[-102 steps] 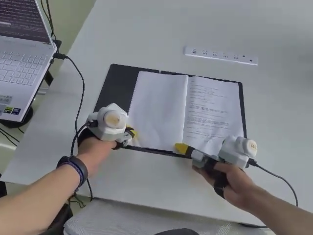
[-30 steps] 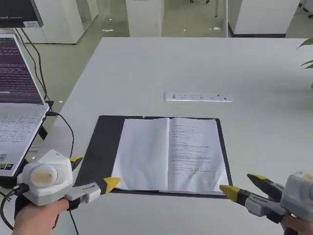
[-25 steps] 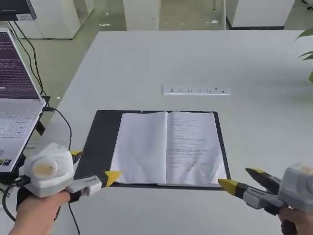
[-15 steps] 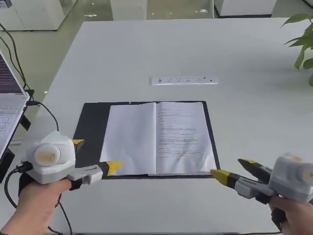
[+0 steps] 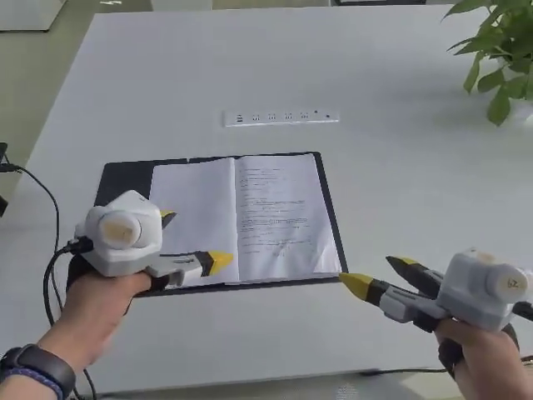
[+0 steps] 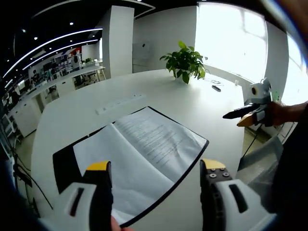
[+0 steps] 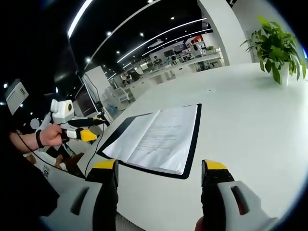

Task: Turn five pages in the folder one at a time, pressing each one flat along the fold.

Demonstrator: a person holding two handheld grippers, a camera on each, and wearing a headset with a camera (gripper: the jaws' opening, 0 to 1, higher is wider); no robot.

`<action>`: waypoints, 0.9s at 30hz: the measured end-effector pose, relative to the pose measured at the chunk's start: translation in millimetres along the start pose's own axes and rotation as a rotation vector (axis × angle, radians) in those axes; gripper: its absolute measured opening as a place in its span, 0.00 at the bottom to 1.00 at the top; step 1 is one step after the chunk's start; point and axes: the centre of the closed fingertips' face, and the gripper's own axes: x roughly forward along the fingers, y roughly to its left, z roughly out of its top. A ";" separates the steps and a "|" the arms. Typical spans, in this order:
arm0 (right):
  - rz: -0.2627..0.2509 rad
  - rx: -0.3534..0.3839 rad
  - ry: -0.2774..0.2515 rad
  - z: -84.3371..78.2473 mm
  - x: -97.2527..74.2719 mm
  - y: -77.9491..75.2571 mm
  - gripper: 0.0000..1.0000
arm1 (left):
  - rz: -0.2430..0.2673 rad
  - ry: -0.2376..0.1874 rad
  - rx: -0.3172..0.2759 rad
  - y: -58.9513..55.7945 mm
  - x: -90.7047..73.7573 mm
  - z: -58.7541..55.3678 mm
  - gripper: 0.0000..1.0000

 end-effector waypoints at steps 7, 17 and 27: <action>-0.010 0.019 0.015 -6.8 -0.6 -2.7 0.69 | -0.067 0.033 0.133 -23.3 36.1 14.2 0.73; -0.013 0.030 0.017 -5.3 -1.0 -0.9 0.68 | -0.151 0.028 0.129 -59.7 88.8 27.6 0.73; -0.016 0.052 0.026 -7.2 -1.1 -0.9 0.68 | -0.199 0.077 0.130 -87.8 139.0 12.7 0.73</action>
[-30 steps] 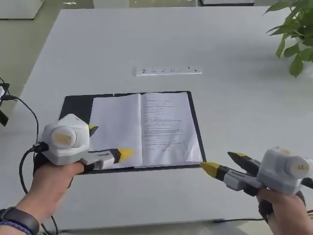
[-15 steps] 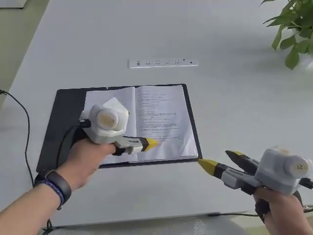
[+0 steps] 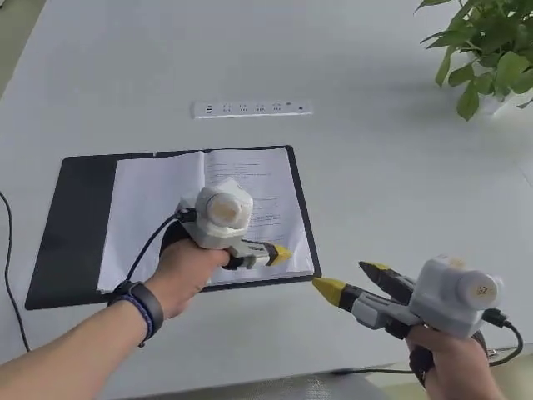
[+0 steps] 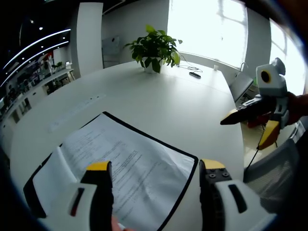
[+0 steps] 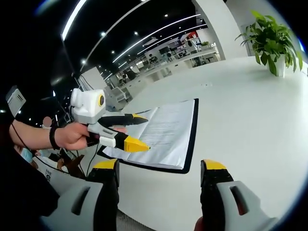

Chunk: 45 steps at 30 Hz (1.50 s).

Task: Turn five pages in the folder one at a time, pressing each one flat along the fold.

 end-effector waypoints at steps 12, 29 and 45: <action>-0.021 0.025 0.007 -2.1 -7.3 -12.7 0.67 | 0.012 0.080 -0.006 -12.1 47.2 -19.5 0.76; 0.005 0.011 0.037 2.1 10.2 -11.8 0.65 | 0.035 0.125 0.049 1.1 51.3 -37.1 0.70; 0.093 -0.011 0.075 12.9 61.9 -14.4 0.58 | 0.049 0.097 0.025 5.9 49.3 -35.9 0.61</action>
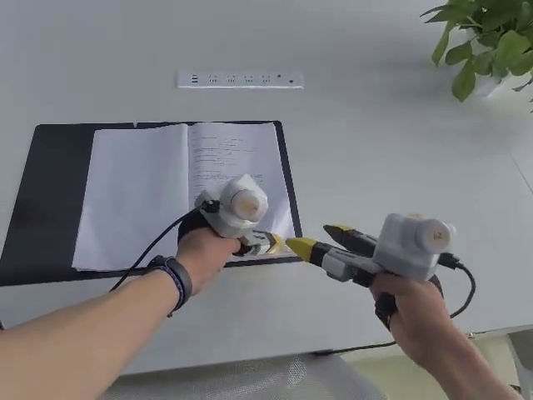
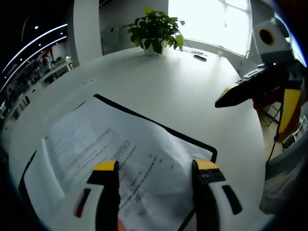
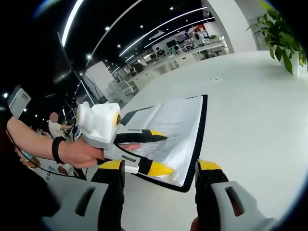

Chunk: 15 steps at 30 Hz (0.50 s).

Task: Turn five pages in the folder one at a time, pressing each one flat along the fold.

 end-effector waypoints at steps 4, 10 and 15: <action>0.019 0.024 0.016 3.1 17.2 -5.8 0.54 | 0.000 -0.003 -0.001 0.6 0.5 0.6 0.61; 0.061 0.019 0.043 9.6 37.1 -5.2 0.53 | -0.001 -0.004 -0.003 0.7 0.7 0.6 0.61; 0.079 0.051 0.055 8.6 49.8 -11.7 0.52 | -0.002 -0.003 -0.004 0.4 0.9 0.5 0.61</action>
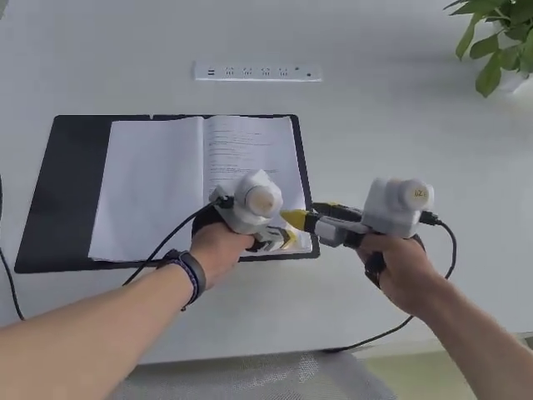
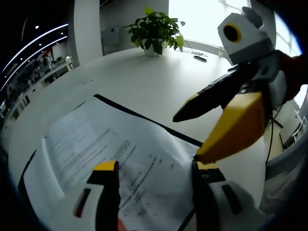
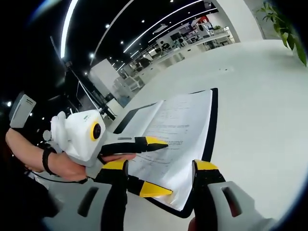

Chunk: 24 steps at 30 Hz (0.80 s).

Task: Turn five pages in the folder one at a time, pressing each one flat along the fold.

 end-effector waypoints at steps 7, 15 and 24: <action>0.011 0.020 0.017 -2.5 9.0 -6.1 0.50 | 0.008 -0.006 -0.011 -1.3 0.2 0.2 0.62; 0.042 0.036 0.040 -5.5 15.3 -10.0 0.48 | 0.000 -0.011 -0.016 -0.5 -0.1 -0.1 0.61; 0.109 0.168 -0.004 -4.8 12.0 -12.1 0.36 | -0.040 -0.006 -0.047 -5.1 -5.9 -0.5 0.62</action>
